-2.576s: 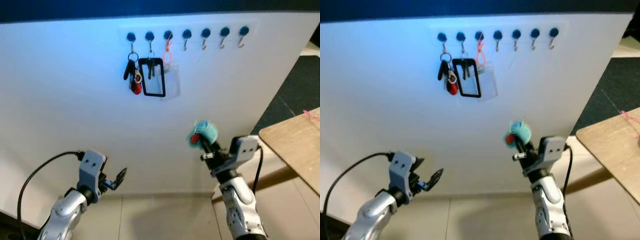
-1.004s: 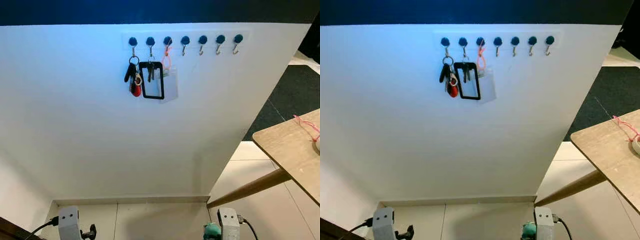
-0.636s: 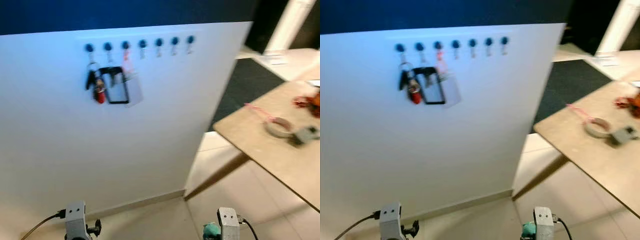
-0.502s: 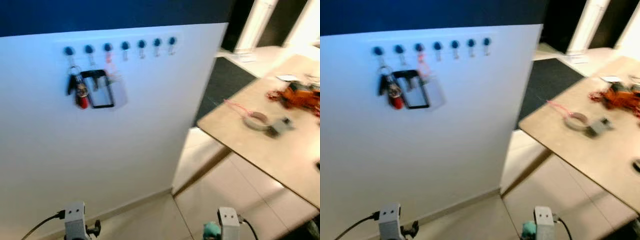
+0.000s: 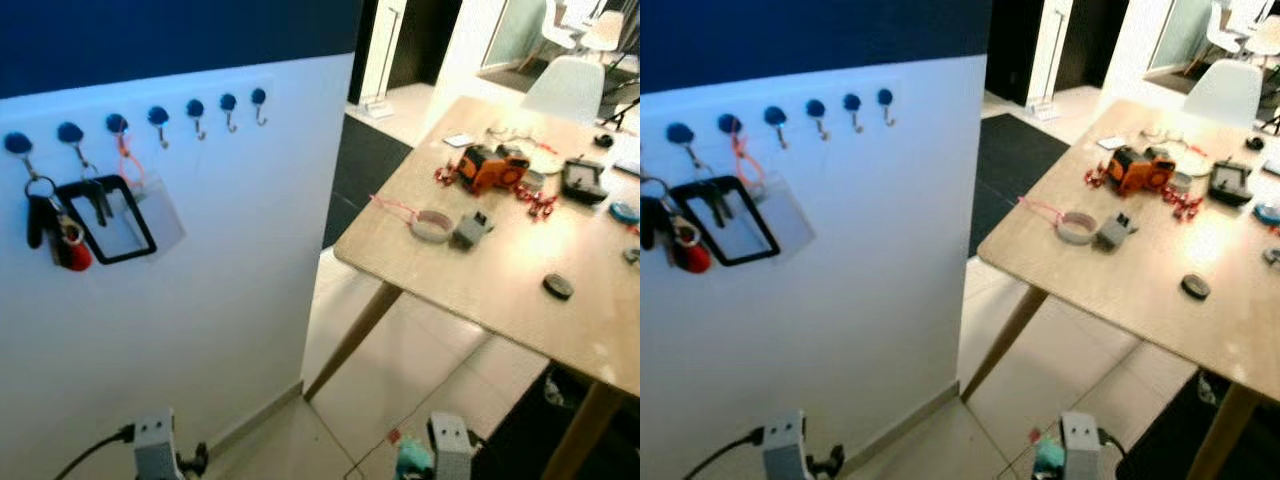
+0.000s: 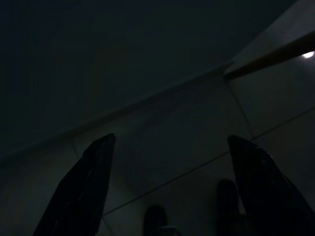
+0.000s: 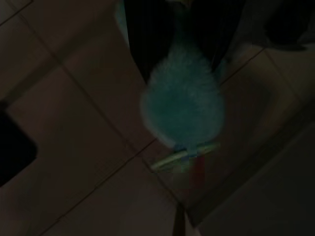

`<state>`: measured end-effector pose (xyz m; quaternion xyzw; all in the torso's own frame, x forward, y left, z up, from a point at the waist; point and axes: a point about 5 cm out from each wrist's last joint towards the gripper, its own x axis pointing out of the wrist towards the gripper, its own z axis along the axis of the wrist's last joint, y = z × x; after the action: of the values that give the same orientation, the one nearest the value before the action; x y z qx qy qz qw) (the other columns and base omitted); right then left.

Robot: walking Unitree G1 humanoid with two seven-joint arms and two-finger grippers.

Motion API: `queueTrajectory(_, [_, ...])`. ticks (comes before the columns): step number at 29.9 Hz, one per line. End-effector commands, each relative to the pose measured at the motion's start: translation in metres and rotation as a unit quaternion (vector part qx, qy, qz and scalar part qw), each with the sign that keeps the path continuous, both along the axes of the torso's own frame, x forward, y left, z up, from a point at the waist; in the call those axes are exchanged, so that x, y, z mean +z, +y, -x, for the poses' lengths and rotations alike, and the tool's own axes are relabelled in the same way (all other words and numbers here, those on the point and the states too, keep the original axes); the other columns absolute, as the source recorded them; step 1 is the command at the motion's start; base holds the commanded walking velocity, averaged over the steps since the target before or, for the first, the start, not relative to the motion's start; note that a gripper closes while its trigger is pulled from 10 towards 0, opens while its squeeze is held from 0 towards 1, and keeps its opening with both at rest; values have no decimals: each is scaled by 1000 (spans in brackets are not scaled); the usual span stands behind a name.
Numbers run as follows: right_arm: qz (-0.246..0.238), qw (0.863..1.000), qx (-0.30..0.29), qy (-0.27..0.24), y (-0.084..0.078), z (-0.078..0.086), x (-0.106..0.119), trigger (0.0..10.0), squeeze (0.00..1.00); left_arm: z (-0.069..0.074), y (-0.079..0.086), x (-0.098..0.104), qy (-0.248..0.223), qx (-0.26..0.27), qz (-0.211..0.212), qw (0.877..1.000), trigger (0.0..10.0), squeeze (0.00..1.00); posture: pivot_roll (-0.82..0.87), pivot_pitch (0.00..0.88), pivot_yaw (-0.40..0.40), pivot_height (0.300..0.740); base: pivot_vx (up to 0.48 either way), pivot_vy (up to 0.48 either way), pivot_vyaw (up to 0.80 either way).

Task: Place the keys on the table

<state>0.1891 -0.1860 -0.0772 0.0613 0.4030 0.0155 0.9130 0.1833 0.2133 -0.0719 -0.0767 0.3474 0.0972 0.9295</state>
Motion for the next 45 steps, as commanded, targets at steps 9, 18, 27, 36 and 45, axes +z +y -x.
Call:
queueTrajectory(9, [7, 1000, 8, 12, -3, 5, -2, 10000, 0, -1, 1, 3, -22, 6, 6, 1000, 10000, 0, 16, 60, 1, 740, 0, 0, -800])
queueTrajectory(18, [11, 1000, 15, 15, -5, 6, -3, 10000, 0, -3, 1, 4, -31, 3, 5, 999, 10000, 0, 12, 59, -1, 740, 0, 0, -800])
queueTrajectory(27, [14, 1000, 22, 15, -7, 7, -3, 10000, 0, -6, -3, 6, -41, 0, 5, 999, 10000, 0, 13, 49, -3, 740, 0, 0, -800])
queueTrajectory(36, [17, 999, 35, 10, -8, 5, -1, 10000, 0, -9, -5, 8, -57, 17, 8, 998, 10000, 0, 1, 37, -15, 740, 0, 0, -444])
queueTrajectory(45, [19, 999, 37, 10, -5, 4, -1, 10000, 0, -16, -2, 13, -69, 11, -14, 997, 10000, 0, -4, 22, 4, 740, 0, 0, 0])
